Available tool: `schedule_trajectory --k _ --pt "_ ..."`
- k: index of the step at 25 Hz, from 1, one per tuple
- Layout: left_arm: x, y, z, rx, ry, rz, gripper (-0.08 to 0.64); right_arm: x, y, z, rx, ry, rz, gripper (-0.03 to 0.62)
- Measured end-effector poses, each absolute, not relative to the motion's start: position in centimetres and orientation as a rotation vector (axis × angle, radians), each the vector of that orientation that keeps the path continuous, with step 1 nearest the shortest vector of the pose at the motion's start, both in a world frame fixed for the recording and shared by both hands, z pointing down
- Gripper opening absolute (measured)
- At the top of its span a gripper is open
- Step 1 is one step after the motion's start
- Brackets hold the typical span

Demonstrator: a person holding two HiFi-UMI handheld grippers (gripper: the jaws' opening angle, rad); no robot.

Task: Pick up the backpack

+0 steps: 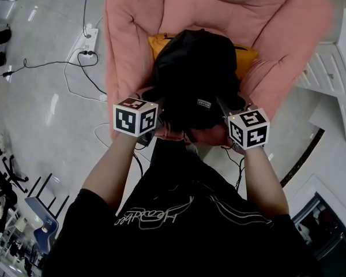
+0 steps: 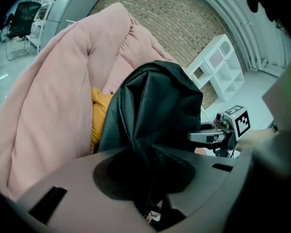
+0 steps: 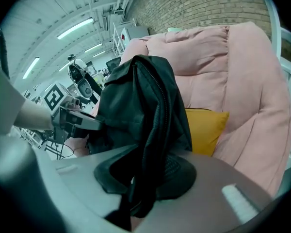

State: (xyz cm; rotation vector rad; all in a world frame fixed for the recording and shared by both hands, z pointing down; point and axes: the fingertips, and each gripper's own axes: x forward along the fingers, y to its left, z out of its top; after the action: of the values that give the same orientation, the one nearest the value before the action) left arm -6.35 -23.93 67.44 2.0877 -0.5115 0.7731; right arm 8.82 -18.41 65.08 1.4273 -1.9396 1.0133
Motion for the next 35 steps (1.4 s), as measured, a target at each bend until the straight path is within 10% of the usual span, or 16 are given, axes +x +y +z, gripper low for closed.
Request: schedule_trajectory --k 35 --pt "-7.1 -17.1 59.1 2.204 -0.708 0.808 0.071 8.0 -12.3 58.6 1.458 -2.106 1.094 0.052"
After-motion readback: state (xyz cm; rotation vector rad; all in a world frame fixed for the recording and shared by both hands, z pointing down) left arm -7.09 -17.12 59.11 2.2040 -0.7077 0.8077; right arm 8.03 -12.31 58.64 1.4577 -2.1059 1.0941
